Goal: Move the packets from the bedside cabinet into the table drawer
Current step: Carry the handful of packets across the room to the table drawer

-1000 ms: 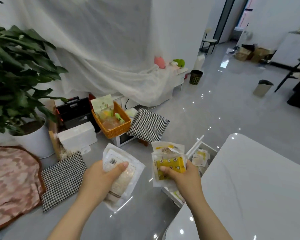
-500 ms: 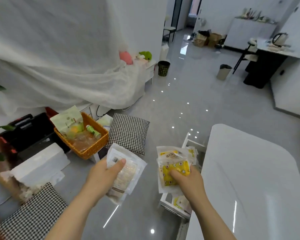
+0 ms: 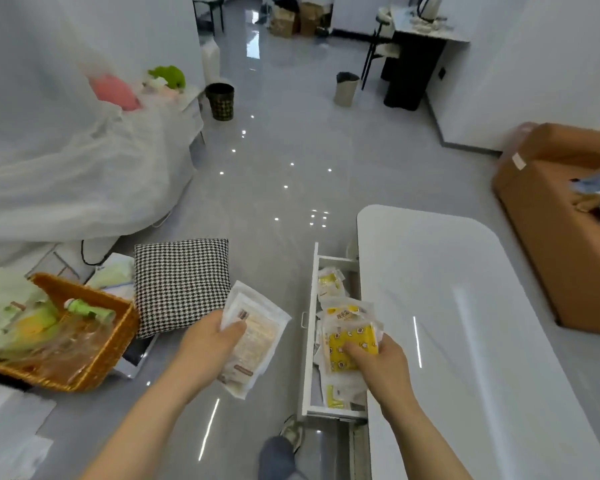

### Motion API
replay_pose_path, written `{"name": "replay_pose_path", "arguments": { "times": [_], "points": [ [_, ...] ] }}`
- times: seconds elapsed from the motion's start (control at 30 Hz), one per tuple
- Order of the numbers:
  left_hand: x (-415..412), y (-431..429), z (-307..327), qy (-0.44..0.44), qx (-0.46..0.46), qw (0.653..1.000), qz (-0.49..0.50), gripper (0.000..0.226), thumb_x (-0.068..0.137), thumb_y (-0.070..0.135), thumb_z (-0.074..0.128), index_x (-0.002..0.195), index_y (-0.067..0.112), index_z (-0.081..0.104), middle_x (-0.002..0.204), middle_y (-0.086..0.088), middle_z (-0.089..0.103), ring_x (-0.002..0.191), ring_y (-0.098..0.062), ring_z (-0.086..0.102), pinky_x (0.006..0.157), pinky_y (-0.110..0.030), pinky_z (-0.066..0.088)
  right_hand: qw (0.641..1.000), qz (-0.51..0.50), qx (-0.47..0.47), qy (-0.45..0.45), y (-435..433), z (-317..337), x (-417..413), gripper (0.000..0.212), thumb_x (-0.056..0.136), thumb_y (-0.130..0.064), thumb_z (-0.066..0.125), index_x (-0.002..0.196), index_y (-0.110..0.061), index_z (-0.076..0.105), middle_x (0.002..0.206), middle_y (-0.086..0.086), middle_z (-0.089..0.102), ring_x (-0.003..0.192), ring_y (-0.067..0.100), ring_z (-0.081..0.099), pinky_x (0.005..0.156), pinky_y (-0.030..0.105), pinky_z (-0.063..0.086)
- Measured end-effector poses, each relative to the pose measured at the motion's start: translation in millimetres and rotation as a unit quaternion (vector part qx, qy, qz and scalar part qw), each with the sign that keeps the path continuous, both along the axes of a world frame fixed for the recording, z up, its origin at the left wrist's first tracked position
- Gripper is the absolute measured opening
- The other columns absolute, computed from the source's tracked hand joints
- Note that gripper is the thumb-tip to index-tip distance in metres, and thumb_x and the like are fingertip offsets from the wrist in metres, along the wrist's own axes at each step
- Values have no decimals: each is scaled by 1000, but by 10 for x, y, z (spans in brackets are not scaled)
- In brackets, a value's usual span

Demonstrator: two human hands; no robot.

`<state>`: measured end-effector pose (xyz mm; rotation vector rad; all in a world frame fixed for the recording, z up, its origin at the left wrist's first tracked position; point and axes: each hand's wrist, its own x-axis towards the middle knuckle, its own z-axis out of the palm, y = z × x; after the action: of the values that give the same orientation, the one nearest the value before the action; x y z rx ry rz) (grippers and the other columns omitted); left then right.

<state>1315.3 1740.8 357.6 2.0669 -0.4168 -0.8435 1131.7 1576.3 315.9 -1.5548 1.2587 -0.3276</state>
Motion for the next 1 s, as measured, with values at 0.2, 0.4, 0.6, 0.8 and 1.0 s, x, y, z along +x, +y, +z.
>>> {"name": "replay_pose_path", "arguments": {
  "times": [0.2, 0.4, 0.6, 0.8, 1.0],
  "points": [
    [390, -947, -96, -57, 44, 992, -103, 20, 87, 33, 57, 85, 15, 67, 82, -1, 70, 79, -20, 66, 72, -41, 55, 998, -68, 1, 4, -773, -98, 145, 5, 80, -15, 72, 82, -16, 68, 77, 0, 72, 73, 14, 68, 68, 32, 55],
    [614, -1756, -286, -66, 68, 981, -169, 14, 91, 24, 58, 81, 21, 66, 78, 5, 68, 72, -10, 64, 54, -23, 44, 989, -144, 10, 12, -1276, -160, 149, 6, 78, -17, 74, 80, -14, 69, 75, 1, 71, 72, 16, 68, 68, 34, 56],
    [731, -2389, -413, -67, 91, 958, -263, 13, 92, 23, 58, 80, 21, 64, 78, 4, 68, 72, -11, 63, 57, -25, 46, 972, -232, 32, 13, -1416, -204, 101, 6, 79, -18, 73, 79, -16, 67, 75, -1, 71, 72, 16, 69, 71, 36, 57],
    [950, -3052, -679, -48, 121, 922, -365, 16, 90, 26, 60, 86, 14, 70, 83, -5, 71, 81, -24, 67, 76, -36, 52, 938, -344, 46, 24, -1408, -267, 173, 8, 77, -14, 72, 76, -19, 66, 73, -3, 71, 71, 15, 68, 72, 38, 56],
    [1262, -3709, -909, -46, 134, 875, -462, 14, 89, 26, 62, 86, 15, 71, 83, -6, 72, 77, -23, 67, 73, -35, 54, 886, -455, 73, 47, -1328, -357, 504, 6, 76, -15, 73, 77, -15, 67, 74, -2, 71, 72, 16, 68, 73, 39, 56]
  ]
}}
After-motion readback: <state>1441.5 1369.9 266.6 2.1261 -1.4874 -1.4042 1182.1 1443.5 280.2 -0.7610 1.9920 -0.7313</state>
